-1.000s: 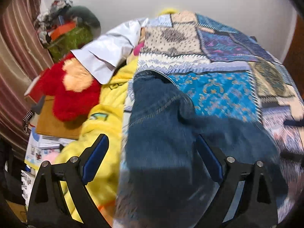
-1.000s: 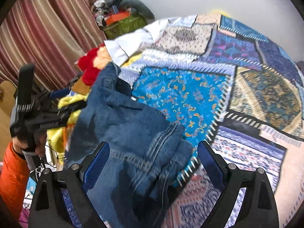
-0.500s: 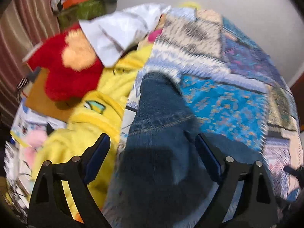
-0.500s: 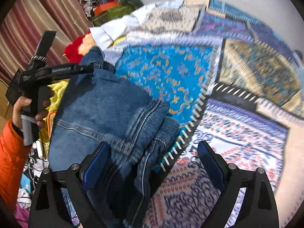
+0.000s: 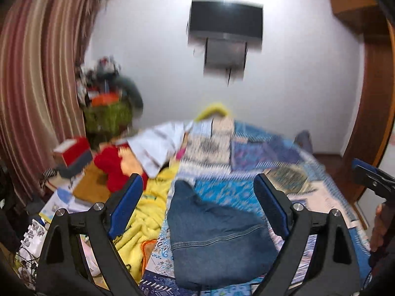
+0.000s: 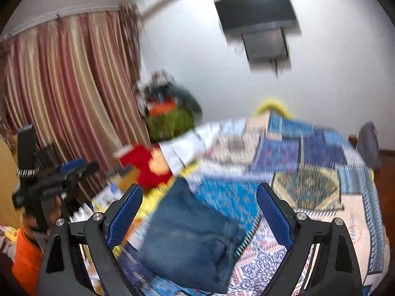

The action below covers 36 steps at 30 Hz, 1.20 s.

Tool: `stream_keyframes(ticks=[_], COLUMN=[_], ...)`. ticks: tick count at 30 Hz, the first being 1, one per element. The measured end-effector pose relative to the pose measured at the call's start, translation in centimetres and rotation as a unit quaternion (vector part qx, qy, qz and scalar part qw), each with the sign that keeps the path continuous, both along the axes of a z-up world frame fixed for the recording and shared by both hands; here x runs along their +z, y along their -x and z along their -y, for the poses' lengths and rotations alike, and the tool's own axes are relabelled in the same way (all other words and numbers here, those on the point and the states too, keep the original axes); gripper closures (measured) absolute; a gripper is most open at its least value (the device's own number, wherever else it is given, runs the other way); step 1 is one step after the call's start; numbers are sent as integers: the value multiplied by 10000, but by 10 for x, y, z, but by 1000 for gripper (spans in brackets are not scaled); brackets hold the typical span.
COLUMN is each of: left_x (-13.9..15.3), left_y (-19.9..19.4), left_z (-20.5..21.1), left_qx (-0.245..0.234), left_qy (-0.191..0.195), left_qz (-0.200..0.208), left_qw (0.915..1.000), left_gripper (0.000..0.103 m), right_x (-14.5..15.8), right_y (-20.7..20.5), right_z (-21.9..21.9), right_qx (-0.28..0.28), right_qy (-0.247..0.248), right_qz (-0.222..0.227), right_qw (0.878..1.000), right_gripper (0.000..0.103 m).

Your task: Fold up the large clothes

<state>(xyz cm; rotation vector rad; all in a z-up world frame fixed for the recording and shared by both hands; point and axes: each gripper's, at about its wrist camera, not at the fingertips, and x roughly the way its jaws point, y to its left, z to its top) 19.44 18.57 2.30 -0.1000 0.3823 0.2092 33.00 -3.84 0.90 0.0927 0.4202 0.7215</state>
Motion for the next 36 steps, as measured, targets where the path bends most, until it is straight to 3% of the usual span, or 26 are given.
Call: stream_keyframes(ticks=[3,8,14,16,20,36], left_x=[14,17,6,1,-8,-17], left_y=[40,89,115,116,118,123], left_z=[23,55,71,73,75,74], left_qx=[30,111,154,228,286,239], left_qy=[-162,-375,-343,-379,-388,-285], left_qz=[454,889,950,872,789,752], left_qw=[9988,9953,9948,9952,9957,9965], left_gripper=[11,11,11,6,5,3], right_x=[22,34,20,15,8,2], right_y=[40,100,141,150,161,155], right_z=[8,14,12,9,8,9], right_qx=[11,-71,-206,-261,-359,-468], right_qy=[-200,-266,-81,47,207,242], right_qz=[406,917,927,939,943,728], right_qw=[9990,9954,9954,9952,9947,9960], right_gripper=[10,10,10,10,2,0])
